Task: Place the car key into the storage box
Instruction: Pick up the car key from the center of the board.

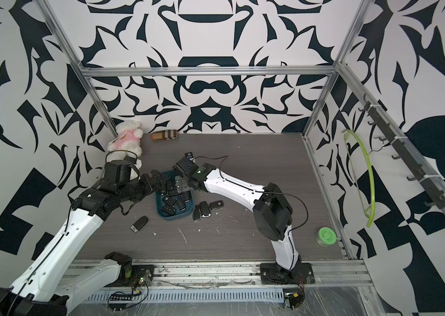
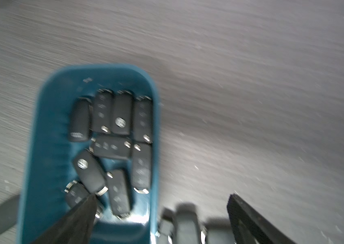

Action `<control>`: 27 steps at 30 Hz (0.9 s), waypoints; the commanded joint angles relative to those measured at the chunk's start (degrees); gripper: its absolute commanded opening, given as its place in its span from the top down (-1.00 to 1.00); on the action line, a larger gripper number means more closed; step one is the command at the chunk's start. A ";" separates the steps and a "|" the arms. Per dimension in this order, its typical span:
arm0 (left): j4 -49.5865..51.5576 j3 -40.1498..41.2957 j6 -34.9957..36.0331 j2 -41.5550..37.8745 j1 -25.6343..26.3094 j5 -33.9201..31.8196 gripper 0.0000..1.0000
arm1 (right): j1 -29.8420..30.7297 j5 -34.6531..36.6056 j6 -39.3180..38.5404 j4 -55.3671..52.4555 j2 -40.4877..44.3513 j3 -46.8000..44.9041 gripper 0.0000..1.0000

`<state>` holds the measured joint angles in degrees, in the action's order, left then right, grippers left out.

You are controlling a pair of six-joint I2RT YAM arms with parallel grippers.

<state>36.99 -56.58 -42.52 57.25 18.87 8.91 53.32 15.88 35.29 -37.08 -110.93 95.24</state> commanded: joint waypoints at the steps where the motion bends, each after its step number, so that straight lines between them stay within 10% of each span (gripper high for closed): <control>1: -3.36 0.51 1.25 1.70 0.32 4.58 -0.98 | -0.23 1.78 7.18 -2.73 5.24 -4.29 -0.99; 27: -4.94 -0.81 1.50 7.18 3.26 5.77 -0.98 | -2.97 -11.30 25.46 5.17 7.39 -25.34 -1.00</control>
<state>31.51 -56.62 -41.93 65.52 22.04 15.09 51.31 6.66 59.24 -34.33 -103.35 70.61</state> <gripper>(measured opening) 0.992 0.997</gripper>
